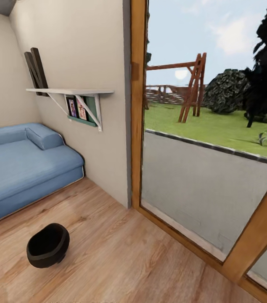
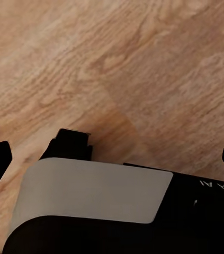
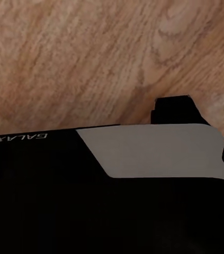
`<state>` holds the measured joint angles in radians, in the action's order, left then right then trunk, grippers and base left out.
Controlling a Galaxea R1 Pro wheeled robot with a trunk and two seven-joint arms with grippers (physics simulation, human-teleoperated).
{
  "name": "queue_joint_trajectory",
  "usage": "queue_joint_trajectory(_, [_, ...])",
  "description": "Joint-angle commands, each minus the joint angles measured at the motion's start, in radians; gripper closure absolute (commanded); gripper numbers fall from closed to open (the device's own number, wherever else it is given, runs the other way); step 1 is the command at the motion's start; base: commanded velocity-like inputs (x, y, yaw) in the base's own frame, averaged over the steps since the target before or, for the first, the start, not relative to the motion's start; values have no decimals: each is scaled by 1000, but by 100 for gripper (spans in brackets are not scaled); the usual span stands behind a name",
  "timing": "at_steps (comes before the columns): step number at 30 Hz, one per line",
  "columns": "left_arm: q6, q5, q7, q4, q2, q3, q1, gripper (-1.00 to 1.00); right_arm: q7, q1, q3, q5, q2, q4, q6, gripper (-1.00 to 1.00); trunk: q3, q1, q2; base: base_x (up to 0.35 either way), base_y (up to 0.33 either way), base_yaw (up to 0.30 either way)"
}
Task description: Place each of the two pumpkins and all three candles from the living room inside a cabinet in the living room (use any cabinet), then make sure every cabinet is closed, and position the cauldron so it is next to a table in the living room.
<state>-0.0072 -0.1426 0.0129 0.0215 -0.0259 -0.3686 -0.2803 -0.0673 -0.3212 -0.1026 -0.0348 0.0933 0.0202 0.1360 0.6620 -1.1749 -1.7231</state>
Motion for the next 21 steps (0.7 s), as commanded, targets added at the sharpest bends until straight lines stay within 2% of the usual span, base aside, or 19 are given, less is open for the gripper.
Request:
queue_joint_trajectory(1, [-1,-11,1,0,1,-9,0,-100,-4,-1,-6,-4,0,1,1,-100,1,0,0,2,0,276])
queue_joint_trajectory(21, [-1,-9,2,0,7,-9,0,-100,-3,-1,-6,-4,2,1,2,-100,1,0,0,0,0,276])
